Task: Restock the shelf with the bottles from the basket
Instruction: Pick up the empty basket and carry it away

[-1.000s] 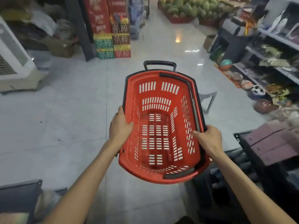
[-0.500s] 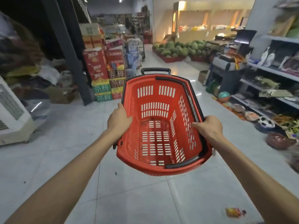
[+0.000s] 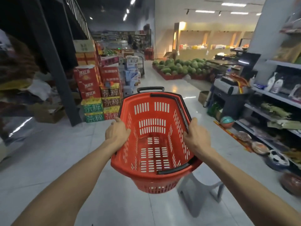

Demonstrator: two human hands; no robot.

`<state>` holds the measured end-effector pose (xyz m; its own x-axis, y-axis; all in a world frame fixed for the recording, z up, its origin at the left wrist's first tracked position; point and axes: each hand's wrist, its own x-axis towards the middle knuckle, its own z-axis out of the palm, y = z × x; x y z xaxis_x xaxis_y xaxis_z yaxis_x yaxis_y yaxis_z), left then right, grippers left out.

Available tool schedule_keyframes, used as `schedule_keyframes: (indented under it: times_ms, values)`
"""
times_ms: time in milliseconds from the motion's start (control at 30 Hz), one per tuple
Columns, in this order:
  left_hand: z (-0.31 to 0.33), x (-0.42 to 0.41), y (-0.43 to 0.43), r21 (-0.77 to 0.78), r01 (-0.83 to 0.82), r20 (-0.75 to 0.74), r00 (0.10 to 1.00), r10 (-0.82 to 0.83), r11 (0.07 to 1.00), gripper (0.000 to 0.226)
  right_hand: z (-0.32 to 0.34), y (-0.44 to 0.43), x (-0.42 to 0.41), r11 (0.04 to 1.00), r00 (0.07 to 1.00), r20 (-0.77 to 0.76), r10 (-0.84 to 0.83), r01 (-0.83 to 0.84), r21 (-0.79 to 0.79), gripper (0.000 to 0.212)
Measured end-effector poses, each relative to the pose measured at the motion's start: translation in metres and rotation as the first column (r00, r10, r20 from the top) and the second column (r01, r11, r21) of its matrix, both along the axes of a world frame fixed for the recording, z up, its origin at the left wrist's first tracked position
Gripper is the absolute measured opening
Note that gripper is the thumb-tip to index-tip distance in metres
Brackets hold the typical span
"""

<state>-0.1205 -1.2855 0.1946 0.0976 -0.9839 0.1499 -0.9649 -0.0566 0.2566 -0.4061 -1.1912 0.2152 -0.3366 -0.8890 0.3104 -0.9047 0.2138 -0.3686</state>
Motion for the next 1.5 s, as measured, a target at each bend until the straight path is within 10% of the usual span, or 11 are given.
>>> schedule_keyframes:
  times_ms: [633,1500]
  values:
    - [0.008,-0.194,-0.490,0.079,0.071,0.182,0.980,-0.084,0.994,0.110,-0.004,-0.501,-0.191,0.998,0.999,0.013,0.049,-0.048,-0.047,0.040]
    - [0.027,-0.356,-1.143,0.009,0.091,0.110,0.990,-0.092,0.996,0.059,0.013,-1.160,-0.357,0.992,0.994,-0.009,0.105,-0.105,-0.072,0.048]
